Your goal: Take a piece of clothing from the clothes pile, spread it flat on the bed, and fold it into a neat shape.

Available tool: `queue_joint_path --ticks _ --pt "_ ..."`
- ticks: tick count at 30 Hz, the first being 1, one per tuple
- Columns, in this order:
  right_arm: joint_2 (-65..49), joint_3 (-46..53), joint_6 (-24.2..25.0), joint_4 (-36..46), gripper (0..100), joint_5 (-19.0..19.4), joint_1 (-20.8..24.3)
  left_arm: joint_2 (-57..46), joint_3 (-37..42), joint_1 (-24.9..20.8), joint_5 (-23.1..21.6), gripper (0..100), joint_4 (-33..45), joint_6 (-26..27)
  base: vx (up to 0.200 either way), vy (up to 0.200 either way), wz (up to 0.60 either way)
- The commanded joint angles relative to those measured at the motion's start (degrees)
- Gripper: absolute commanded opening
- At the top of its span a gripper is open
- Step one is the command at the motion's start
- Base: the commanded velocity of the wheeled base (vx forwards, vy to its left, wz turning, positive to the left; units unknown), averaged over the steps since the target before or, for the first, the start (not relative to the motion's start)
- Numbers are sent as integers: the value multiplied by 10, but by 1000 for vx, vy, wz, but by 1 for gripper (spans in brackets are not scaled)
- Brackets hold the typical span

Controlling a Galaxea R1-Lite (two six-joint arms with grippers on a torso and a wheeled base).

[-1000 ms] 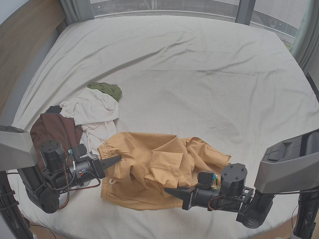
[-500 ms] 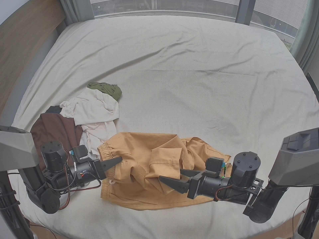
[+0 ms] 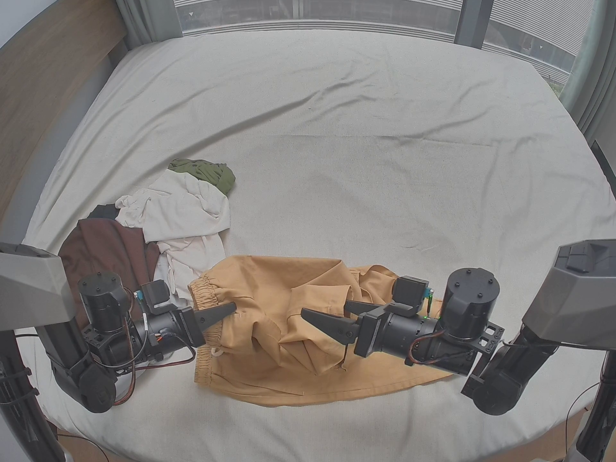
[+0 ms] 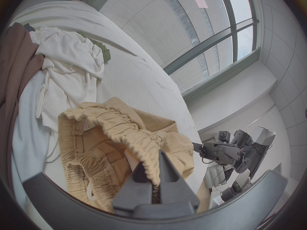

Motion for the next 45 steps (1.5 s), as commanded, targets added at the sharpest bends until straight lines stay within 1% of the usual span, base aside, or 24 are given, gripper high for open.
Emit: queue_joint_path --ticks 1,3,4,8,16,17,31,39,43,45 --pt "22 -31 -1 19 100 0 4 -3 0 0 0 0 -1 0 0 0 0" --pt "22 -35 -2 24 100 0 4 -3 0 0 0 0 -1 0 0 0 0" --pt "29 -49 -10 36 100 0 4 -2 0 0 0 0 -1 0 0 0 0" --pt "50 -74 -27 39 100 -1 4 -4 0 -1 0 0 -1 0 0 0 0" --pt "59 -103 -28 63 100 -3 6 -5 0 0 0 0 -2 0 0 0 0" --pt "59 -103 -28 64 0 -3 6 -5 0 0 0 0 -1 0 0 0 0" --pt "51 -90 -33 56 0 -4 6 -6 -4 1 0 0 -2 0 0 0 0" --pt "-38 -40 -29 34 0 -3 -2 -52 -20 2 2 0 -2 -12 0 0 0" --pt "-63 -26 -30 32 0 0 -27 -64 -24 0 2 0 -2 -21 0 0 0" --pt "-67 -18 -30 13 0 2 -44 -65 -27 1 2 0 -2 -20 0 0 0"
